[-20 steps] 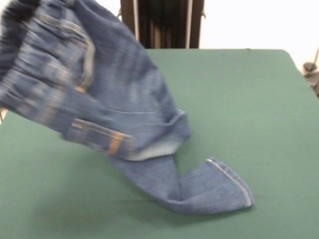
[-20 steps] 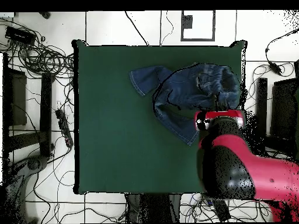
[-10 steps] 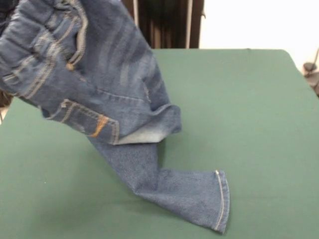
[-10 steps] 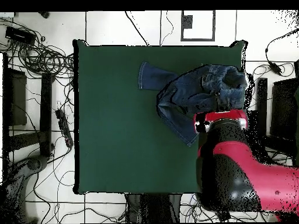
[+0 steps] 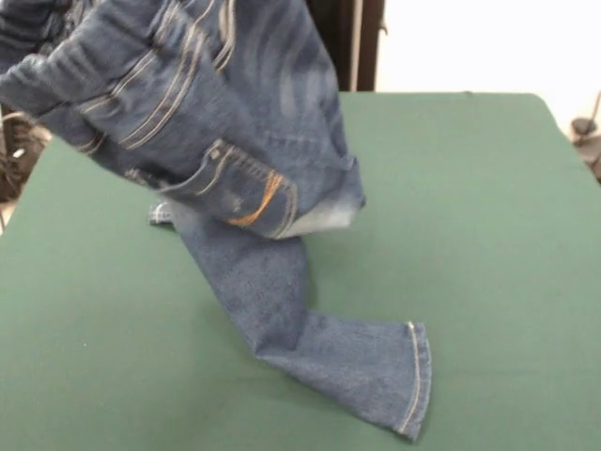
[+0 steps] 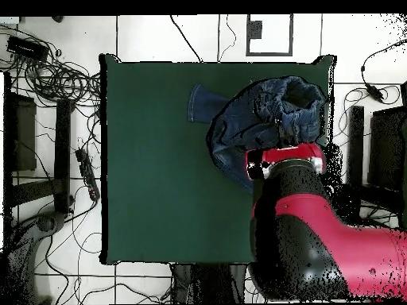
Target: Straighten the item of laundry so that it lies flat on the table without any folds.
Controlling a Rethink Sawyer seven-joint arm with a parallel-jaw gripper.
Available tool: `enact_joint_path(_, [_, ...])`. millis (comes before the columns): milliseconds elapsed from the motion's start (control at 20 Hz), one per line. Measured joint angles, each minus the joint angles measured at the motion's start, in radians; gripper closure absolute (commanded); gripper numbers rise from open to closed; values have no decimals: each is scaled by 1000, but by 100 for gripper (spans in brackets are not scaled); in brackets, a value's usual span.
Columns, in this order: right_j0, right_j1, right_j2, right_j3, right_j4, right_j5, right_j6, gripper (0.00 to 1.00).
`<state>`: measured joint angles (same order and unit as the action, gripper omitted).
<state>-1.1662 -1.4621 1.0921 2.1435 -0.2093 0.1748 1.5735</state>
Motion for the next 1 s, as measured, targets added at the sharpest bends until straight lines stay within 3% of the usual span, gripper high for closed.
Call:
enact_joint_path(50, [-62, -31, 92, 0, 64, 10, 0, 100])
enact_joint_path(200, [-161, -62, 235, -2, 110, 34, 0, 100])
enact_joint_path(550, [-386, -49, 613, -17, 76, 173, 0, 100])
enact_joint_path(850, [-444, 57, 840, -17, 32, 345, 0, 100])
enact_joint_path(1000, [-450, 89, 891, -17, 22, 381, 0, 100])
